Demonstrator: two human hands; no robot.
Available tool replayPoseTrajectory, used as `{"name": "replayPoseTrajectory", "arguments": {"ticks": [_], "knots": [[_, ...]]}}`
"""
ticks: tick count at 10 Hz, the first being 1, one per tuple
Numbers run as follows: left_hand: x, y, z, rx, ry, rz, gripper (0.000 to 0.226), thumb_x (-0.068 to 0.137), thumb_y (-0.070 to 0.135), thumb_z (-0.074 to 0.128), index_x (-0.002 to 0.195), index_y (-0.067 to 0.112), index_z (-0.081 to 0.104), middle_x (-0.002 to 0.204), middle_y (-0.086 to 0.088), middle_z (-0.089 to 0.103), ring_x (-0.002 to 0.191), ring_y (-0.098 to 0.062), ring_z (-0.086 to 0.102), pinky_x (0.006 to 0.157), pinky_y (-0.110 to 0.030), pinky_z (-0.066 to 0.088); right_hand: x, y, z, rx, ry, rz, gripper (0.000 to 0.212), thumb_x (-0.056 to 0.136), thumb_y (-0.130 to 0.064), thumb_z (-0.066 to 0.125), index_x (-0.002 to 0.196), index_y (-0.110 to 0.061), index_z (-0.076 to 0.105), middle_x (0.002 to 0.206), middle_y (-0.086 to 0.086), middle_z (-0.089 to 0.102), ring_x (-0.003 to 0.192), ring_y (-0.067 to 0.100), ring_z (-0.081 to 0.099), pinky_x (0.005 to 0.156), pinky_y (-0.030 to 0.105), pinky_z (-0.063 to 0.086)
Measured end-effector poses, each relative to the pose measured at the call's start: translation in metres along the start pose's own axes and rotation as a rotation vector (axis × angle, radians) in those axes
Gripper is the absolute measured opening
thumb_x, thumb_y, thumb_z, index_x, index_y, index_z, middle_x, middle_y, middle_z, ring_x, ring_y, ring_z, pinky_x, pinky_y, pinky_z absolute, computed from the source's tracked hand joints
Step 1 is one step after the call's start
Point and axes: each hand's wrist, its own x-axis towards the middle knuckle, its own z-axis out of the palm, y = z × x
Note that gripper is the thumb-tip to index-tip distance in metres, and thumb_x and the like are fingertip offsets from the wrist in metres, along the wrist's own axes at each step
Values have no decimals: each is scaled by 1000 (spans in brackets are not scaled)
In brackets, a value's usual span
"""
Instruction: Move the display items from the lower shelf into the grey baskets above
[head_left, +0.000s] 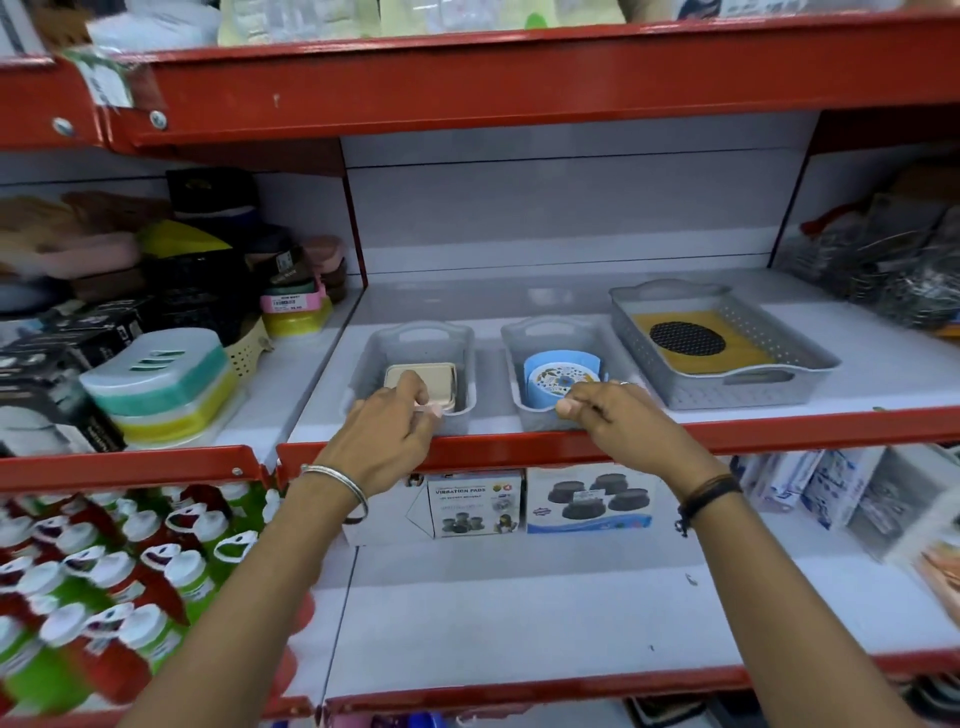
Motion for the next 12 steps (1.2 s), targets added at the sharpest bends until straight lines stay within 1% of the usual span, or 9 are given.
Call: {"name": "replayPoseTrajectory", "arguments": {"ticks": [1,2,3,4,6,7,9,11,12], "knots": [[5,17,-7,146,73,-14,62,81,62,23,113,14,44,104,-8,57,102,-28,49,86,-41,40,-12,11,-18,139,68,-3,35,93,-42,46,114,-17,59,111,-2,62,102,13,57,88,27,44],[16,58,-10,170,135,86,68,82,62,19,118,11,45,118,-10,51,110,-28,45,94,-44,38,-27,48,-59,85,296,28,42,94,-39,44,124,-10,54,121,7,59,108,17,54,90,30,42],[34,107,13,103,-7,196,55,90,49,32,123,7,44,126,-13,49,118,-30,43,100,-41,35,-26,100,-90,-75,292,175,46,94,-40,43,123,-7,53,125,20,59,113,33,53,96,40,41],[47,141,47,151,-176,146,50,93,44,41,127,7,44,129,-16,46,122,-34,41,103,-43,37,-23,128,-98,-169,67,254,49,95,-44,40,126,-9,52,128,20,58,120,37,51,104,49,37],[47,155,75,264,-93,-6,38,98,27,35,128,6,43,131,-18,40,118,-39,45,92,-49,40,-24,133,-101,-225,-54,216,41,95,-47,37,82,-18,63,90,11,65,96,30,57,94,44,37],[44,159,72,234,-103,-23,38,98,27,34,128,7,46,136,-16,46,123,-37,43,95,-50,38,-31,130,-104,-211,-88,198,42,95,-47,38,61,-23,47,77,7,58,84,27,53,85,41,42],[48,160,65,173,-154,-50,40,97,31,35,125,6,50,137,-16,50,126,-37,43,103,-50,37,-49,129,-102,-155,-99,181,43,95,-44,40,96,-7,63,91,12,63,90,29,60,75,34,42],[35,163,58,172,-125,-81,41,94,37,39,116,5,51,128,-17,53,119,-36,45,99,-47,39,-58,123,-101,-209,-66,157,35,94,-45,40,99,-18,62,106,7,64,112,30,54,102,45,32],[23,166,45,261,176,70,34,91,37,43,109,9,53,115,-12,55,106,-31,48,89,-42,38,-64,103,-103,-183,199,12,36,92,-43,48,116,-19,60,124,4,62,121,25,51,110,46,24]]}}
